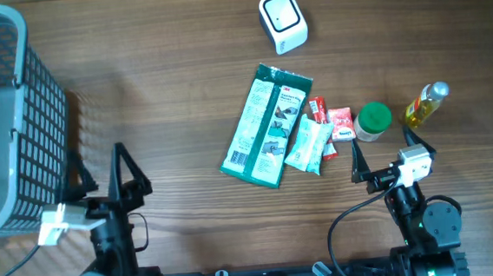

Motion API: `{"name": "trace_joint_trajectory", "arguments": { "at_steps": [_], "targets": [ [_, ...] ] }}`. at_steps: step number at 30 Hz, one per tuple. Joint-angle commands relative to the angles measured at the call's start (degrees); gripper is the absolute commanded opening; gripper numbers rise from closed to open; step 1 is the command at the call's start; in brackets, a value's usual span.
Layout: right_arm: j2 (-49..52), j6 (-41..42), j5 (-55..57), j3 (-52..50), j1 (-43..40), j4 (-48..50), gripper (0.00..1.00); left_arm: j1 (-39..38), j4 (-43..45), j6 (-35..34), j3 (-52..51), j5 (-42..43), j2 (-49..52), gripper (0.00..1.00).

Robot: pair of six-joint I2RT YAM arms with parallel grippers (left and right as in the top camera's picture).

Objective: Scan the item barcode

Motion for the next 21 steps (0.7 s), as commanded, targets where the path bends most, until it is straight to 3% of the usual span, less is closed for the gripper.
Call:
{"name": "trace_joint_trajectory", "arguments": {
  "at_steps": [1,8,18,21],
  "targets": [
    [-0.6,-0.8,-0.9,0.0,-0.3,0.2,1.00,0.5,0.5,-0.4,-3.1,0.7,-0.8,1.00],
    [-0.6,-0.8,-0.9,0.0,-0.3,0.2,1.00,0.5,0.3,-0.3,-7.6,0.7,-0.8,1.00],
    [-0.6,-0.8,-0.9,0.0,-0.3,0.2,1.00,0.5,-16.5,0.2,-7.6,0.7,-0.8,1.00],
    [-0.6,-0.8,-0.9,0.0,-0.3,0.2,1.00,0.5,-20.8,4.7,-7.6,1.3,-0.8,1.00]
  ]
}}
